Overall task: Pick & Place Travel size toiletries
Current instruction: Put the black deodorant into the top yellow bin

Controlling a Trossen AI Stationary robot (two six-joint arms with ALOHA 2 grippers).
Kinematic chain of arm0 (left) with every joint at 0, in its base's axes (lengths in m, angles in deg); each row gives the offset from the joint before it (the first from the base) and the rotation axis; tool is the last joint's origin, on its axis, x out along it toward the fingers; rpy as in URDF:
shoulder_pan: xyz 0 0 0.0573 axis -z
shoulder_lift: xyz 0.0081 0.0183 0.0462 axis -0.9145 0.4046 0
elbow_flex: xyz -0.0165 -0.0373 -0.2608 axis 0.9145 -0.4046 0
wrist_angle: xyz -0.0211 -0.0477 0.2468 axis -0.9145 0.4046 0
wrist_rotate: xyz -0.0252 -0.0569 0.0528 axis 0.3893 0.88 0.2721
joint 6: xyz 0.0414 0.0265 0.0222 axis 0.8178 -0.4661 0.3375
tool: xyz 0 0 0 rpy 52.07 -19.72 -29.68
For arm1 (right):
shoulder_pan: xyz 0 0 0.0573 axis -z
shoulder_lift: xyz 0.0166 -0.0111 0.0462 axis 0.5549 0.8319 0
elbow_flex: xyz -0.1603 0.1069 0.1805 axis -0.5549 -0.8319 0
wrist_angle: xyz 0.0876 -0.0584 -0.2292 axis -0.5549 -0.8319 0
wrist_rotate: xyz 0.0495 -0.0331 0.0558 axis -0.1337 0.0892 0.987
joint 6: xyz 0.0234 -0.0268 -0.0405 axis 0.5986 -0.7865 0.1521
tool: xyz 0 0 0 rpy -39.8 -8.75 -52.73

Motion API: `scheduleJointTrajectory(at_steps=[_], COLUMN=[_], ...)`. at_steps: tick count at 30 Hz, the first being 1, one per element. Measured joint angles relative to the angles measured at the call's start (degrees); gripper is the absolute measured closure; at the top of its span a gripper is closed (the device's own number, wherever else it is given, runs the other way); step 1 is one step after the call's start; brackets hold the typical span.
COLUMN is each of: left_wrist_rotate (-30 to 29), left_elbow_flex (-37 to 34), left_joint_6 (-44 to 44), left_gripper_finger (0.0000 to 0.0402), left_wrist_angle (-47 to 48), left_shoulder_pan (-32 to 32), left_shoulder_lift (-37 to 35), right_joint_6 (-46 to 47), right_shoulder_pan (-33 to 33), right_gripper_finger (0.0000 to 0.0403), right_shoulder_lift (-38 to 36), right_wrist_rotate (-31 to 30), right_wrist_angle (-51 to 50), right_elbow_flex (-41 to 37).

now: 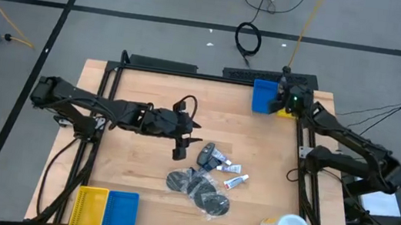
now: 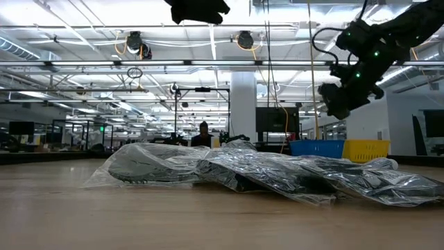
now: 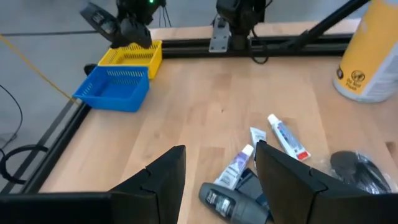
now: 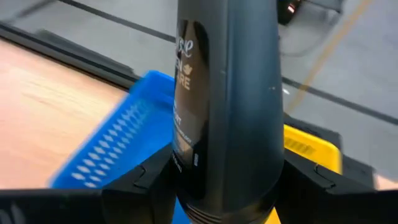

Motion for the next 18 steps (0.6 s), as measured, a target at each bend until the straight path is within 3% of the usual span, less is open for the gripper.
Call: scheduleJointTrajectory(at_steps=[10,18], left_wrist_rotate=[-0.4,-0.4], left_elbow_flex=[0.0,0.0], left_joint_6=[-0.2,-0.2], left_gripper_finger=[0.0211,0.0211], left_wrist_angle=[0.1,0.1], left_shoulder_pan=[0.0,0.0], left_shoulder_lift=[0.2,0.2], right_joint_6=[0.7,0.0], right_shoulder_pan=[3.0,1.0], right_gripper_finger=[0.0209,0.0209], right_shoulder_lift=[1.2,5.5], right_wrist_rotate=[0.4,-6.1], right_wrist_angle=[-4.6,-3.7], right_elbow_flex=[0.0,0.0])
